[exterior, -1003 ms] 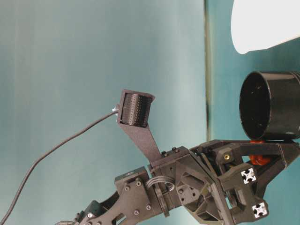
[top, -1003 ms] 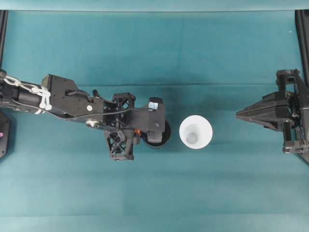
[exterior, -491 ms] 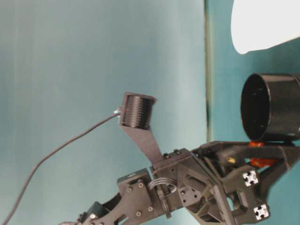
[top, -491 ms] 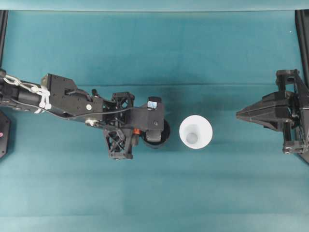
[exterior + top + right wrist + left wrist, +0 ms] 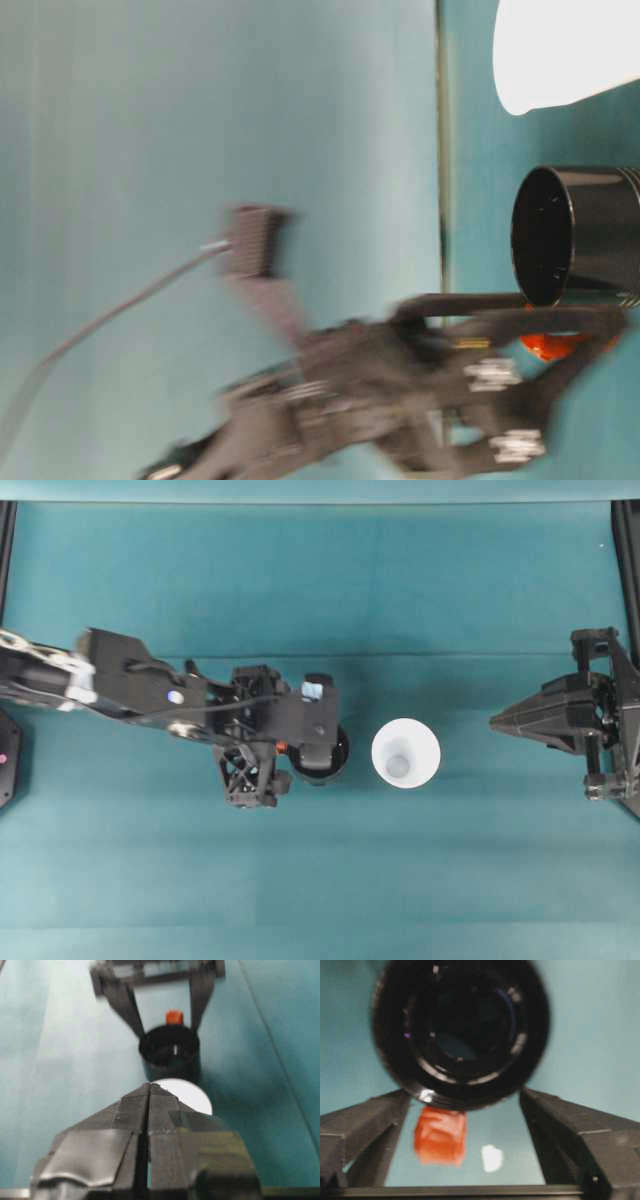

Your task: Put the paper cup into the moved red handle cup holder.

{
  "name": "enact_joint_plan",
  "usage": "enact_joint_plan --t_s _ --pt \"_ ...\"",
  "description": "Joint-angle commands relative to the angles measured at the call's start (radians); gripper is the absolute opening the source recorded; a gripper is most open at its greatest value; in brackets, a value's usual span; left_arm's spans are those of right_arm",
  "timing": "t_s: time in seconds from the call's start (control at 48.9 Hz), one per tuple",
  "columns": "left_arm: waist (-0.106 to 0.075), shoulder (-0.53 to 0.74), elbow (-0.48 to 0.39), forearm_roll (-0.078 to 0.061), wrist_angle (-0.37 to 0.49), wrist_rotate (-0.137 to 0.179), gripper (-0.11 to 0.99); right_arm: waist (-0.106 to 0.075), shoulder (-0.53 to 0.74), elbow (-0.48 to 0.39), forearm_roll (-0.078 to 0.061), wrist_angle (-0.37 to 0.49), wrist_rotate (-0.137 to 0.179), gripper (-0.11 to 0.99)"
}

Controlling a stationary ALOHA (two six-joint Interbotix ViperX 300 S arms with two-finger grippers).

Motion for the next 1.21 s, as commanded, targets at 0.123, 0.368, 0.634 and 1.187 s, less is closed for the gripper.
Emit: enact_joint_plan --t_s 0.123,0.368,0.634,1.187 --pt "-0.003 -0.164 0.044 0.003 0.035 -0.003 0.96 -0.044 0.020 -0.063 0.003 0.126 0.066 -0.10" --pt "-0.003 -0.319 0.132 0.003 0.110 -0.005 0.96 -0.075 0.098 -0.138 0.002 0.218 0.098 -0.08" --pt "-0.003 -0.390 0.195 0.003 0.117 -0.008 0.96 -0.075 0.265 -0.227 0.002 0.245 0.100 0.18" --pt "-0.003 -0.413 0.233 0.003 0.117 -0.041 0.96 -0.080 0.715 -0.500 -0.008 0.509 0.095 0.97"
